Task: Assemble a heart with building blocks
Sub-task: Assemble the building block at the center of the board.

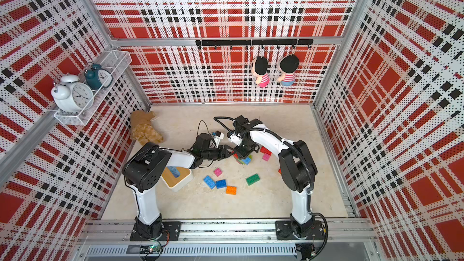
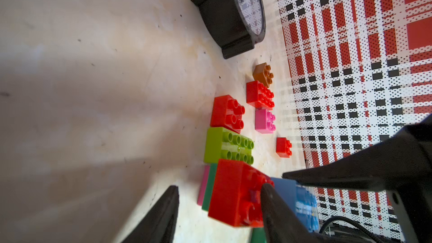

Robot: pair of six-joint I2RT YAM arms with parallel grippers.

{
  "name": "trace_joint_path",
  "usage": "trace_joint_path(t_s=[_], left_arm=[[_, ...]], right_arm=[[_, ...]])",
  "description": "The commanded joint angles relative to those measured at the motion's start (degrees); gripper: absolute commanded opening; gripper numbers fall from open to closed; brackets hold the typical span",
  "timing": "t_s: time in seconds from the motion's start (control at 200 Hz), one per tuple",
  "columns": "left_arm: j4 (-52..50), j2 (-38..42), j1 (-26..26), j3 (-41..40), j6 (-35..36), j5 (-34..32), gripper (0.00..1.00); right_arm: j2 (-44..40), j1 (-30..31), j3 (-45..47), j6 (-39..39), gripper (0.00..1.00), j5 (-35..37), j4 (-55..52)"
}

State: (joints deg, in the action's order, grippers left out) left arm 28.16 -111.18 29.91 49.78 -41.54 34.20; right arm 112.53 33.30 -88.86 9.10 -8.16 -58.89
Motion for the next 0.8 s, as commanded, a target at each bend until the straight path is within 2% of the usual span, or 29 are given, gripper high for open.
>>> trace_joint_path(t_s=[0.0,0.11,0.551,0.797], left_arm=[[-2.81,-0.83,-0.38,-1.13,1.29,-1.46,0.58],[-2.81,0.80,-0.88,-2.52,1.28,-2.30,0.58],[-2.76,7.85,-2.48,-6.78,1.29,-4.99,0.59],[-2.51,13.17,-3.41,-10.00,1.25,-9.38,0.61]], right_arm=[[7.41,-0.07,4.11,-0.46,0.00,-0.10,-0.36],[5.19,1.09,2.92,0.04,0.00,-2.07,0.64],[5.33,4.21,-0.86,0.17,0.00,-3.26,-0.89],[5.16,6.82,-1.77,0.39,0.00,-3.64,-0.70]])
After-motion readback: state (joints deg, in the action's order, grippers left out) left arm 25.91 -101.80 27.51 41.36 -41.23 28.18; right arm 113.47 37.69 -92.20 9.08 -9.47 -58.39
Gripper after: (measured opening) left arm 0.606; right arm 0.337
